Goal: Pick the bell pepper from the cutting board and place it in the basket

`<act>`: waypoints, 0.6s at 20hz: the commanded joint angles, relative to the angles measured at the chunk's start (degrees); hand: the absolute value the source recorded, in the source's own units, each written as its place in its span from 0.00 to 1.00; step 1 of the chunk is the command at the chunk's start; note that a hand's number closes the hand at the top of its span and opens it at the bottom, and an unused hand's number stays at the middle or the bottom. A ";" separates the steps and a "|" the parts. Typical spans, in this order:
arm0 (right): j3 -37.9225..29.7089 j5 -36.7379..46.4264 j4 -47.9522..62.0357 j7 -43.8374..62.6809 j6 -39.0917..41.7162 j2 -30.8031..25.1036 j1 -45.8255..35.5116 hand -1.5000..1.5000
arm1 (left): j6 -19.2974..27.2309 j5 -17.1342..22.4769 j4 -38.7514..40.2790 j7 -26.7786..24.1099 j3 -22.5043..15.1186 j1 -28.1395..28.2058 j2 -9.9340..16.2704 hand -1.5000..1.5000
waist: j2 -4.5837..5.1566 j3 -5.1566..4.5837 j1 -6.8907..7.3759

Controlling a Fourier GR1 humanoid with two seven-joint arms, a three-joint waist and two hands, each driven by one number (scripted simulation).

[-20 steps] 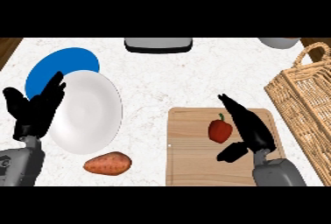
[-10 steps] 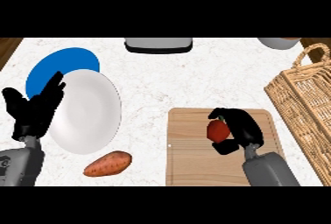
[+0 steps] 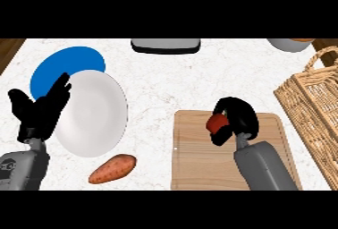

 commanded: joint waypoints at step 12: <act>-0.46 -0.08 19.01 34.53 -37.82 2.77 -25.39 1.00 | -1.57 -0.52 2.20 -0.24 -2.38 -4.34 -1.16 0.50 | 1.19 0.31 4.66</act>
